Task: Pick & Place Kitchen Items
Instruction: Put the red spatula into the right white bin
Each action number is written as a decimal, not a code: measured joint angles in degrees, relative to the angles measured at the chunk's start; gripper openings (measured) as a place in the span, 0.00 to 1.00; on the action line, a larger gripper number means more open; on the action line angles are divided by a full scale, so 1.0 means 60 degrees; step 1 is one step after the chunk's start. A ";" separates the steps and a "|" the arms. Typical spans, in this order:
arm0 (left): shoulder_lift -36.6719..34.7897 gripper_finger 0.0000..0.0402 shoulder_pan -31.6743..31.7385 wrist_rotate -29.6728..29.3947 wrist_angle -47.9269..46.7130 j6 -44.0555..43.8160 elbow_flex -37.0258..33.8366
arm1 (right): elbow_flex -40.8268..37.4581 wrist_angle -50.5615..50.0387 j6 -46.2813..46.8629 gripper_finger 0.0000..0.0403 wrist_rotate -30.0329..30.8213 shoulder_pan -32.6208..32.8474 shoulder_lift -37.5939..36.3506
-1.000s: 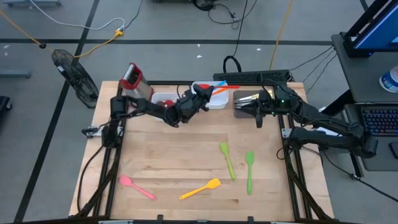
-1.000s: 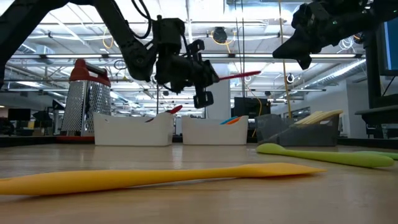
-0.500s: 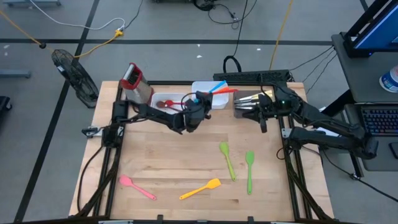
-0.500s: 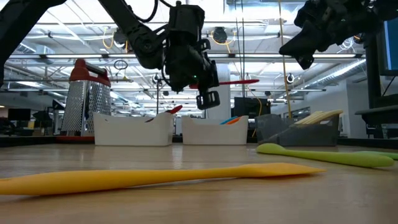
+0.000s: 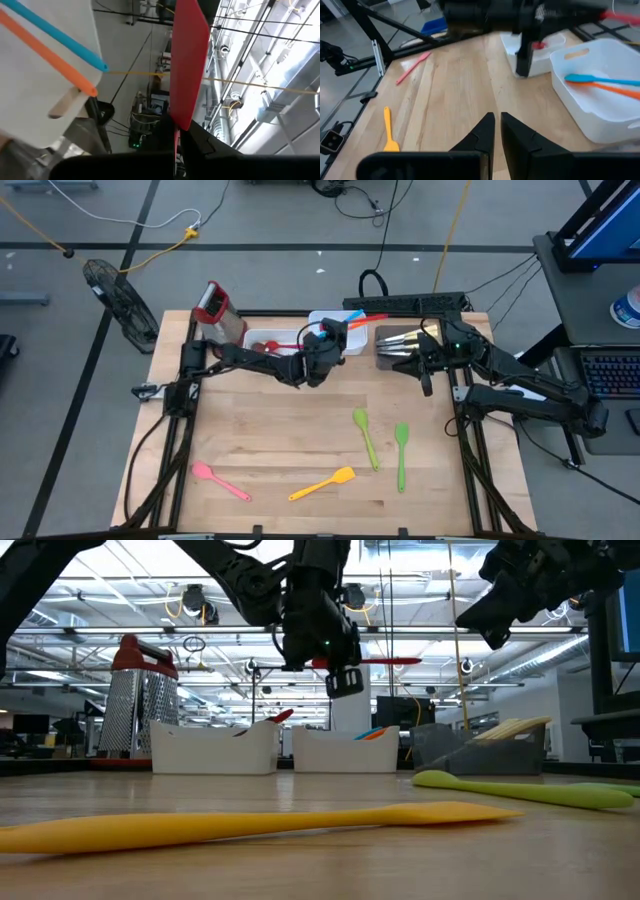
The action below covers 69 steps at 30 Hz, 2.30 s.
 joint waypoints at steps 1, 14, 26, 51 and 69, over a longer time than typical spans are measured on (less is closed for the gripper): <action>0.0000 0.00 0.0066 0.0144 -0.0011 -0.0029 0.0063 | 0.0000 -0.0085 -0.0030 0.06 0.0002 0.0000 0.0000; 0.1448 0.00 0.0109 0.0799 0.2375 -0.1035 0.0396 | 0.0000 -0.0277 -0.0444 0.06 0.0016 0.0000 0.0000; 0.2211 0.00 0.0289 0.1010 0.2070 -0.1979 0.1041 | 0.0000 -0.0767 -0.0448 0.05 0.0029 -0.0004 -0.0010; 0.2211 0.07 0.0153 -0.0647 -0.0525 -0.5374 0.1036 | 0.0000 -0.0919 -0.0521 0.05 0.0035 -0.0004 -0.0244; 0.2211 0.07 0.0571 0.1398 -0.0608 -0.4949 0.1036 | 0.0000 -0.0926 -0.0517 0.05 0.0038 -0.0004 -0.0266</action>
